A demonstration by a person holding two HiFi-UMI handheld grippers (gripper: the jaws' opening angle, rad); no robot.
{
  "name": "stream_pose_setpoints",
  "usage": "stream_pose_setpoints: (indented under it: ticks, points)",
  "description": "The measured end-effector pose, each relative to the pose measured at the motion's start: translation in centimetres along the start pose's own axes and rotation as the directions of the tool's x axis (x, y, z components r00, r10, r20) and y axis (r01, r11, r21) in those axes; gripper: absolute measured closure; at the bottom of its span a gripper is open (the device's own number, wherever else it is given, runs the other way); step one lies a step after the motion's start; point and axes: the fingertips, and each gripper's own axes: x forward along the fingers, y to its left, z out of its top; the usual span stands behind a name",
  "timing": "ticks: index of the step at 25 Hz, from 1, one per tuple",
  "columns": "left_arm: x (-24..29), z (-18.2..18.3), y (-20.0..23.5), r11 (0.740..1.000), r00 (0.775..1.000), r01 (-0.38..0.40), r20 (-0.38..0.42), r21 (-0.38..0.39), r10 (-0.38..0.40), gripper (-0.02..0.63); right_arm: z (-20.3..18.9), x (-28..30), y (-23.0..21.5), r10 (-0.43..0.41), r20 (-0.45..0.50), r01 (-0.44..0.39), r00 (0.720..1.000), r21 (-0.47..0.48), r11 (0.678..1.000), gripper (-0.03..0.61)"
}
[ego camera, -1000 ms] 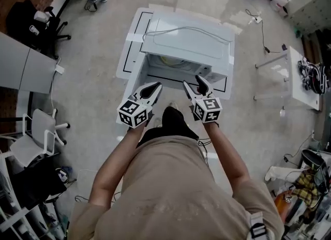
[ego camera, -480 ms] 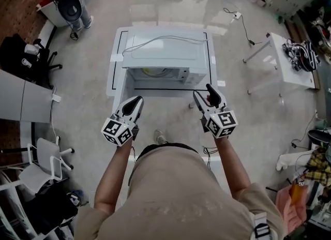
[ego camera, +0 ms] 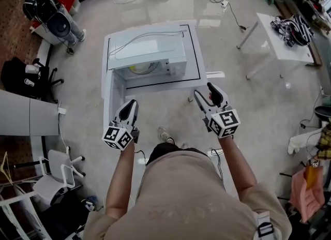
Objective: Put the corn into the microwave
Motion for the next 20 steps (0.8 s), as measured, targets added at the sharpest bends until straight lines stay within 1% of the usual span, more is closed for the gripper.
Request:
stream_pose_setpoints:
  ticks: [7, 10, 13, 17, 20]
  points:
    - [-3.0, -2.1, -5.3, 1.000, 1.000, -0.008, 0.002, 0.018, 0.008, 0.604, -1.8, -6.4, -0.9, -0.013, 0.004, 0.013, 1.000, -0.014, 1.000, 0.319]
    - [-4.6, -2.9, -6.5, 0.999, 1.000, -0.031, 0.004, 0.017, 0.031, 0.604, -2.5, -8.7, -0.9, -0.016, 0.000, 0.016, 1.000, -0.017, 1.000, 0.319]
    - [-6.2, -3.5, -7.6, 0.998, 0.999, -0.048, 0.000, 0.034, 0.048, 0.604, -3.5, -11.2, -1.0, -0.028, -0.012, 0.028, 1.000, -0.020, 0.999, 0.319]
    - [-7.8, -4.1, -9.2, 0.997, 0.998, -0.056, -0.001, 0.056, 0.056, 0.604, -4.8, -14.0, -1.7, -0.054, -0.039, 0.052, 0.998, -0.036, 0.998, 0.319]
    - [-8.7, -5.0, -10.1, 0.996, 0.998, -0.061, -0.011, 0.058, 0.061, 0.605, -5.8, -15.5, -2.0, -0.064, -0.050, 0.062, 0.997, -0.034, 0.997, 0.319]
